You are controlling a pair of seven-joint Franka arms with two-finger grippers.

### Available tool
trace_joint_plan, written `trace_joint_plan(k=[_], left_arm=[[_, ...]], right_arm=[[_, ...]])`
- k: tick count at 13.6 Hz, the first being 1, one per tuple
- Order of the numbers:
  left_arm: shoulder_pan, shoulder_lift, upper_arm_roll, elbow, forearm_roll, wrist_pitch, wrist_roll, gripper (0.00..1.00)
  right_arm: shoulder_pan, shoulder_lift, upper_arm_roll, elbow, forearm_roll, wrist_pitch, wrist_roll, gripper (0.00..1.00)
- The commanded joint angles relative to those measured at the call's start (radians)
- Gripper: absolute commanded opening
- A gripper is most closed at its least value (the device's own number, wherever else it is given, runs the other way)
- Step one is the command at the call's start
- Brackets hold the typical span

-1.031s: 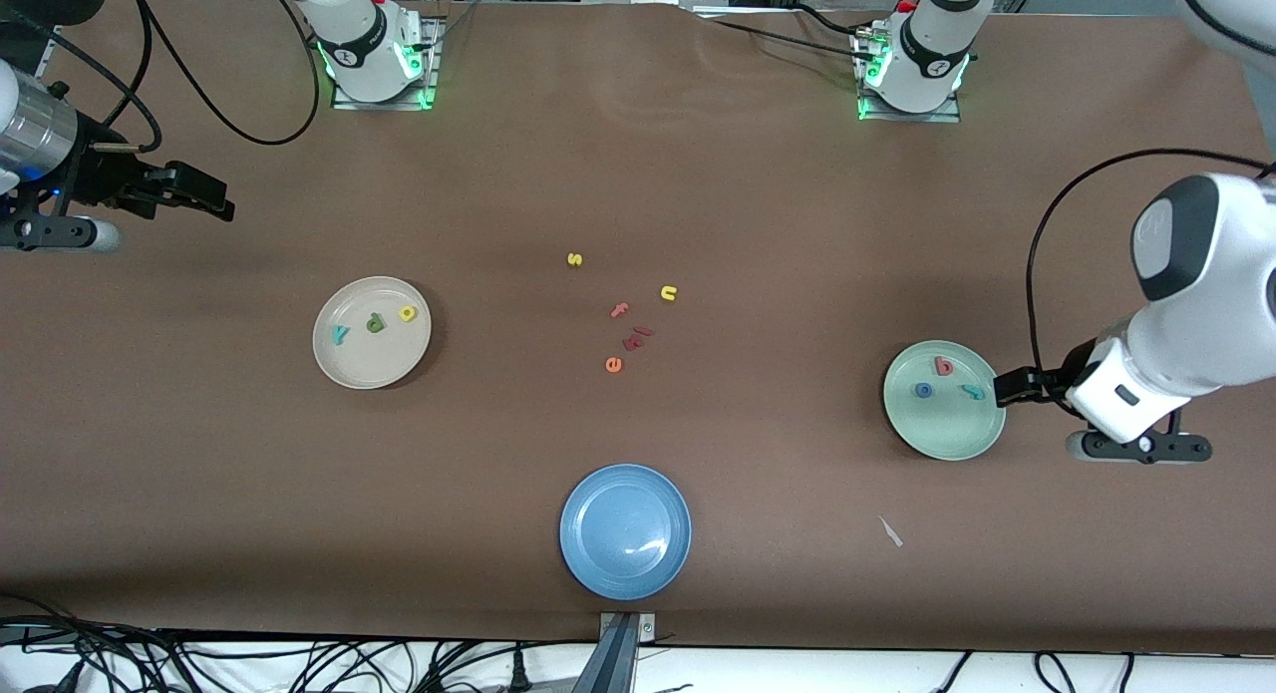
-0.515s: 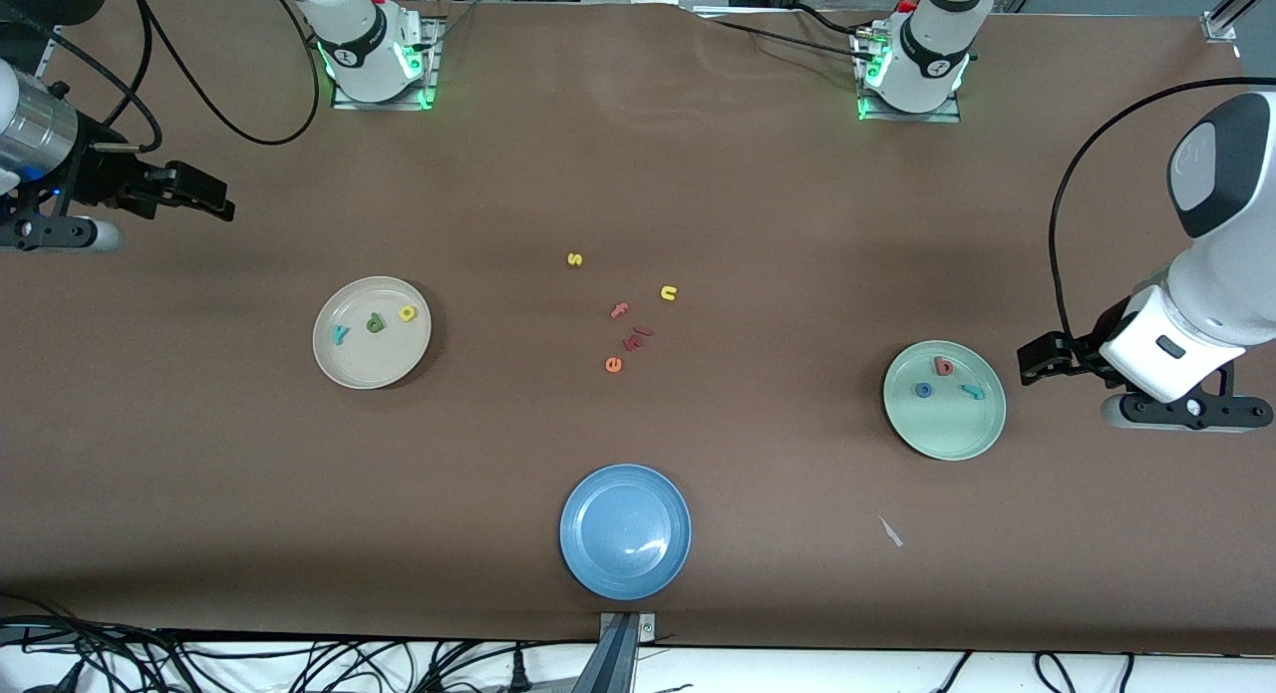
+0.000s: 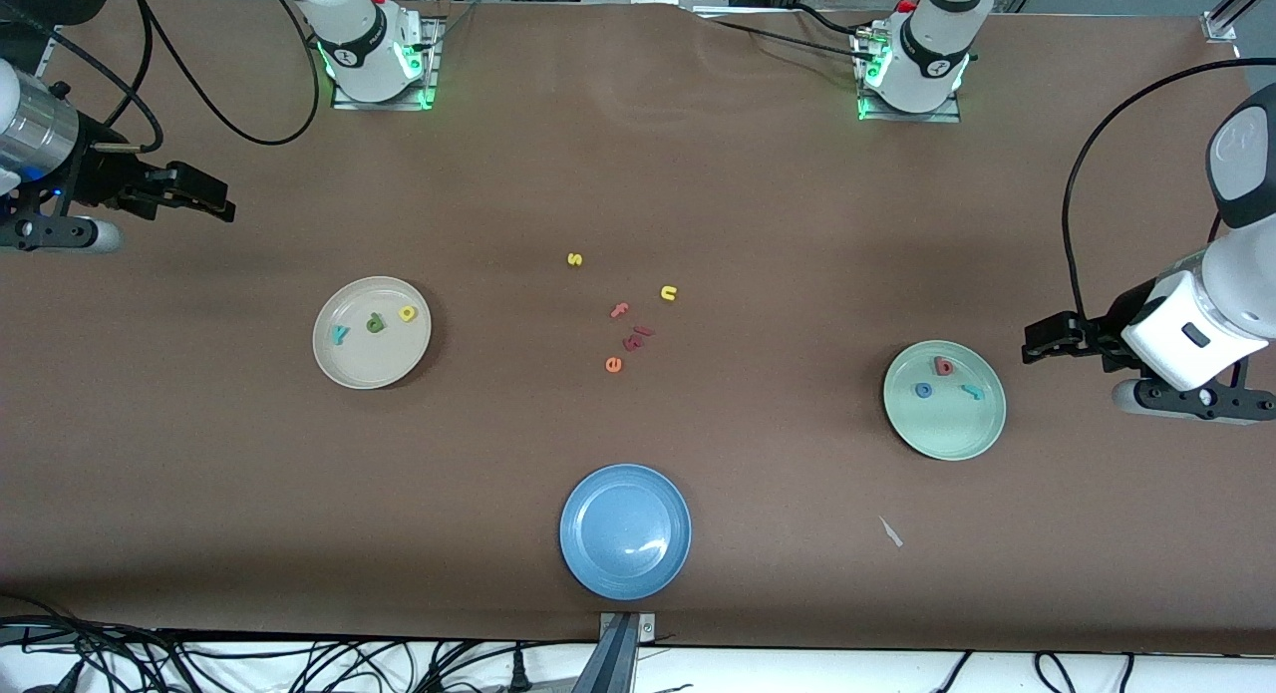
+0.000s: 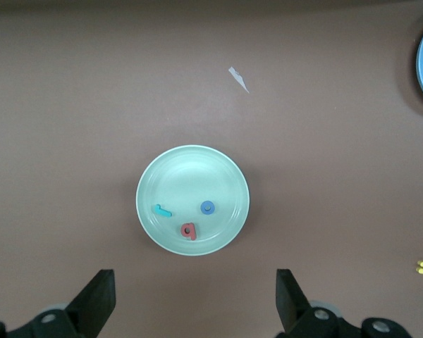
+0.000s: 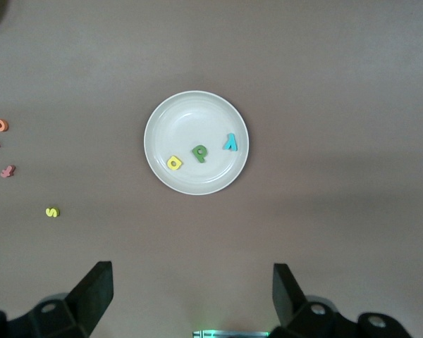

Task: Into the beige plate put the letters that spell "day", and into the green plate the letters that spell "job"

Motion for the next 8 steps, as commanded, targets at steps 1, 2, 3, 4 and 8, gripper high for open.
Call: trace_joint_plan(k=[1,2,3,4,8], left_arm=[[0.003,-0.005,0.000,0.020,-0.024,-0.028,0.008,1.00],[0.002,-0.019,0.000,0.020,-0.019,-0.028,-0.019,1.00],[0.002,-0.021,-0.003,0.020,-0.019,-0.028,-0.039,1.00],[0.000,-0.021,-0.003,0.020,-0.021,-0.028,-0.040,1.00],[0.002,-0.019,-0.001,0.020,-0.022,-0.030,-0.032,1.00]], right_arm=[[-0.003,-0.010,0.009,-0.006,-0.028,0.039,0.012,1.00],[-0.003,-0.010,0.012,-0.006,-0.050,0.059,0.012,1.00],[-0.001,-0.010,0.015,-0.006,-0.054,0.071,0.012,1.00],[0.000,-0.011,0.017,-0.005,-0.058,0.080,0.012,1.00],[-0.003,-0.008,0.012,-0.002,-0.058,0.090,-0.003,1.00]])
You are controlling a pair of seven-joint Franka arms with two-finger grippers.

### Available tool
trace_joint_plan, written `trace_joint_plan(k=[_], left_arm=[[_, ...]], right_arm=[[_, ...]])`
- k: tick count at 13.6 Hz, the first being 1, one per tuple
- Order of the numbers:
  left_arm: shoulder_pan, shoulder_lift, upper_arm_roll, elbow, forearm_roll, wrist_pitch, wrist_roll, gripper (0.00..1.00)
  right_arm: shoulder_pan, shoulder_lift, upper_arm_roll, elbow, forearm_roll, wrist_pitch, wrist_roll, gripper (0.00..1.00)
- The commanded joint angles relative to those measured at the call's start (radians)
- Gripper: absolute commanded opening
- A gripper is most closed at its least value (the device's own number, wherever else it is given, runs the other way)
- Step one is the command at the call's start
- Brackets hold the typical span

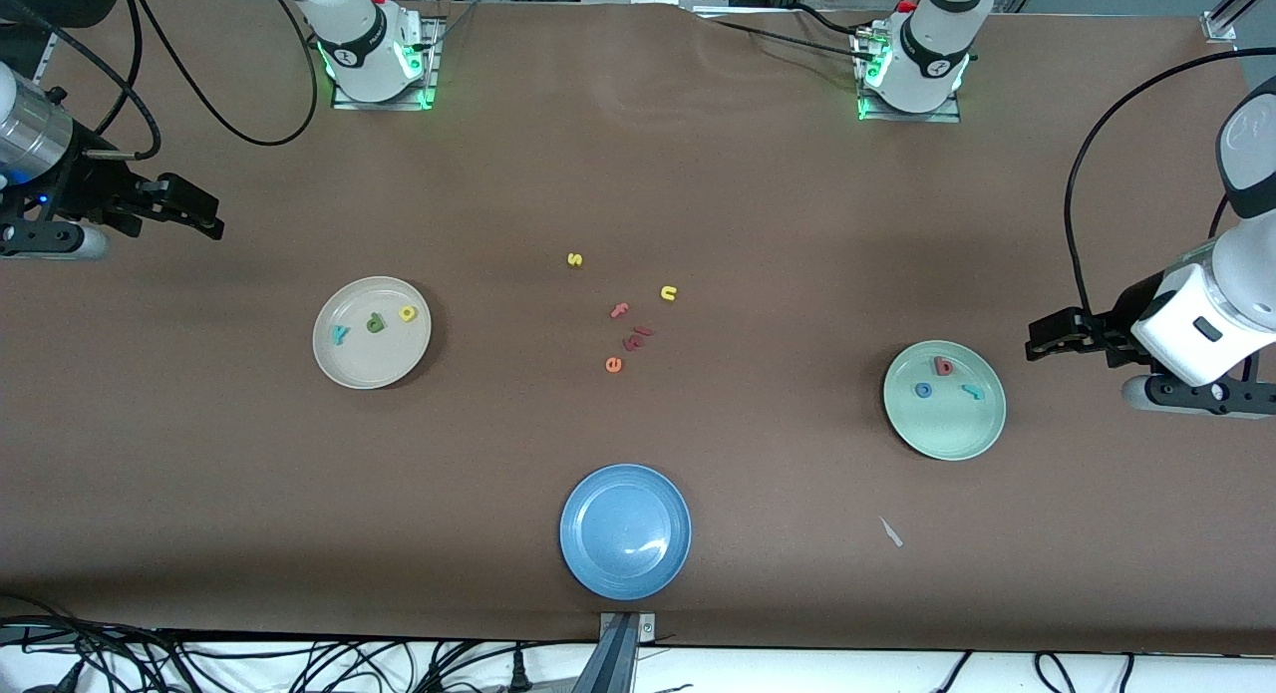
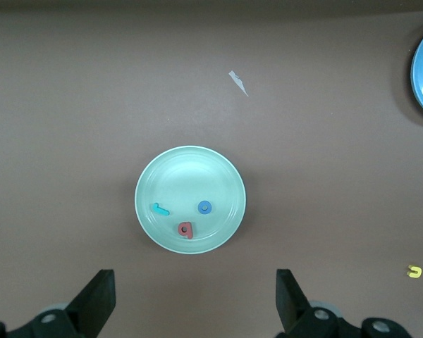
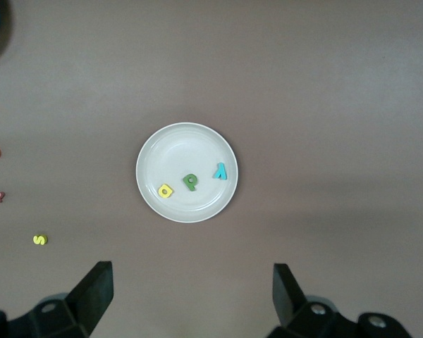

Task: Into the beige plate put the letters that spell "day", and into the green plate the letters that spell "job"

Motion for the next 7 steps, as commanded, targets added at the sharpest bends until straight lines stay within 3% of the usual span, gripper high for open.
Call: trace_joint_plan(k=[1,3,6,7], left_arm=[[0.001,-0.008,0.005,0.004,-0.022,-0.020,-0.005,1.00],[-0.036,-0.014,0.034,0.004,-0.020,-0.020,0.001,1.00],[-0.226,-0.049,0.269,0.003,-0.071,-0.020,0.010,1.00],[-0.235,-0.050,0.290,0.000,-0.103,-0.022,0.036,1.00]], right_arm=[[-0.004,-0.005,0.005,-0.002,-0.017,0.018,-0.004,1.00],[-0.004,-0.005,0.005,-0.002,-0.019,0.032,-0.004,1.00],[-0.002,-0.002,0.005,-0.002,-0.017,0.056,-0.004,1.00],[-0.002,0.004,0.005,-0.002,-0.017,0.062,-0.004,1.00]])
